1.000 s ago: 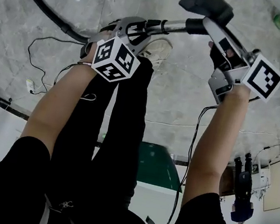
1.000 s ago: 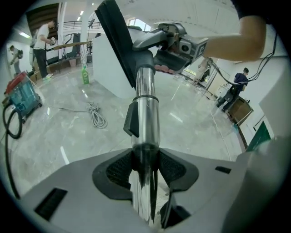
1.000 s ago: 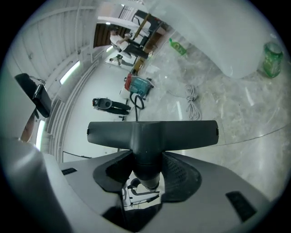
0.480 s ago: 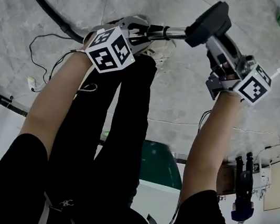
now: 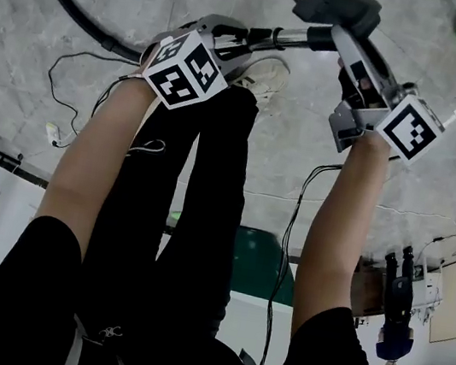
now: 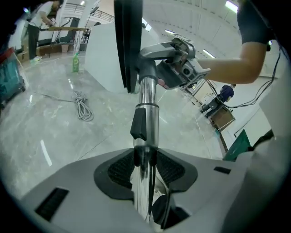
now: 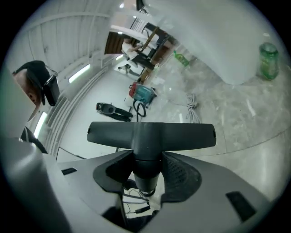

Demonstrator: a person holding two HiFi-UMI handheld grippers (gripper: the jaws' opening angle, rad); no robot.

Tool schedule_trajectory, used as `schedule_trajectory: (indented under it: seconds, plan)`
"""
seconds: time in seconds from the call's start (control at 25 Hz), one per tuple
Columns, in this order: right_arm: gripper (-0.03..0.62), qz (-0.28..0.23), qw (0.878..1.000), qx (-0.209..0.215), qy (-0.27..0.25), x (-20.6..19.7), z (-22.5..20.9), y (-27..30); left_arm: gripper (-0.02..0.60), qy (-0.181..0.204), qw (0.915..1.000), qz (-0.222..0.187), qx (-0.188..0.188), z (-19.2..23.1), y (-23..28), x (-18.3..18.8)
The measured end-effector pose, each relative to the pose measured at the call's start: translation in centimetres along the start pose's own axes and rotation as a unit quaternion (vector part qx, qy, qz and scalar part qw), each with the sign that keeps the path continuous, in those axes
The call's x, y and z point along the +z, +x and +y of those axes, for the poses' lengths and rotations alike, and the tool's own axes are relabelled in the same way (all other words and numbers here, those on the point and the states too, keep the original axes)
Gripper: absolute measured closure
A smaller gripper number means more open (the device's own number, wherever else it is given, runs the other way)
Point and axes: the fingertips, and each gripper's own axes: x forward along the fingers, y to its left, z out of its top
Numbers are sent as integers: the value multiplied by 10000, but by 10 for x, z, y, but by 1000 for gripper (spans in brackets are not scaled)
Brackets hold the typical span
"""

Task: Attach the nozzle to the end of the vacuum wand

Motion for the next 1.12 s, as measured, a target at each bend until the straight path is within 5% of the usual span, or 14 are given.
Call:
schedule_trajectory:
  seconds: [0.08, 0.48, 0.8, 1.0, 1.12]
  plan:
    - [402, 175, 9995, 165, -222, 4, 3, 2, 422, 65, 10000, -70, -27, 3, 1, 3]
    - [402, -59, 9972, -665, 343, -9, -9, -1, 420, 404, 9981, -448, -83, -2, 16, -3]
    - [402, 4, 9842, -1540, 878, -16, -15, 0, 414, 641, 9964, 28, 547, 0, 31, -14]
    - [402, -8, 9777, -1768, 1136, -18, -14, 0, 419, 341, 9992, -119, 163, -3, 38, -13]
    - [402, -146, 9843, -1493, 933, -17, -12, -1, 422, 253, 9994, -75, -243, -5, 37, -14]
